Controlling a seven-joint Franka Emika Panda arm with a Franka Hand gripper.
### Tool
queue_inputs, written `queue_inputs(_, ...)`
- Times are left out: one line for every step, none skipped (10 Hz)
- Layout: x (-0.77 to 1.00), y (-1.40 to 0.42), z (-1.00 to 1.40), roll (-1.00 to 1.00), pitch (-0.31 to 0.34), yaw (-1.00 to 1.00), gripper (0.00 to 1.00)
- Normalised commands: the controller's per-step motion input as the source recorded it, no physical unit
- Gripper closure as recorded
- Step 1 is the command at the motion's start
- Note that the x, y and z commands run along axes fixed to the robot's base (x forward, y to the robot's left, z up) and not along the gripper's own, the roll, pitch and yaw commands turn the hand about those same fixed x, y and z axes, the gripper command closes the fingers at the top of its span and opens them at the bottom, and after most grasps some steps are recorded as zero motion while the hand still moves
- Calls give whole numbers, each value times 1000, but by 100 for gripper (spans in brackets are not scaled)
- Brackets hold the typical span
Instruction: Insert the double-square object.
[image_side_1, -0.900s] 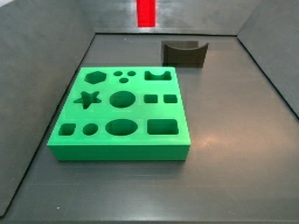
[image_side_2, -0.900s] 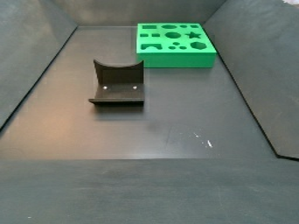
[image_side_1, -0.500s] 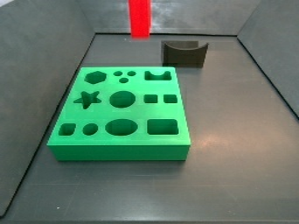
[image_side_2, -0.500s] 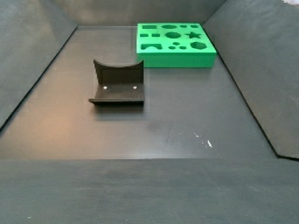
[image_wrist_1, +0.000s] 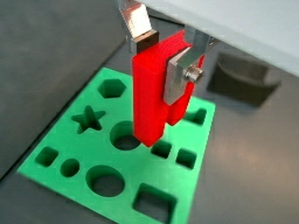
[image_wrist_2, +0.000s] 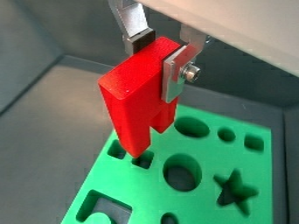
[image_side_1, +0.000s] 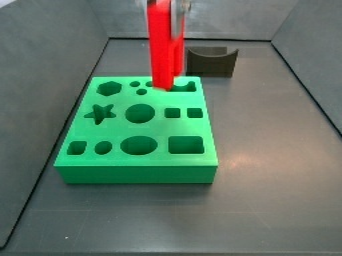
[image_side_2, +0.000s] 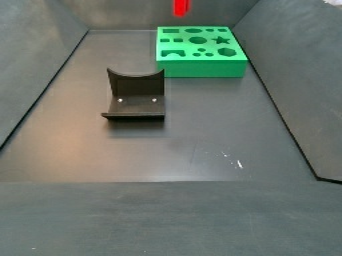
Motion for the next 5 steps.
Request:
queue_inputs(51, 0, -557, 1, 0, -957, 100)
queue_inputs(60, 0, -469, 0, 3, -957, 100)
queue_inputs(229, 0, -146, -56, 3, -857, 100)
queue_inputs(220, 0, -89, -46, 19, -849, 100)
queue_inputs(340, 0, -214, 0, 44, -711, 100)
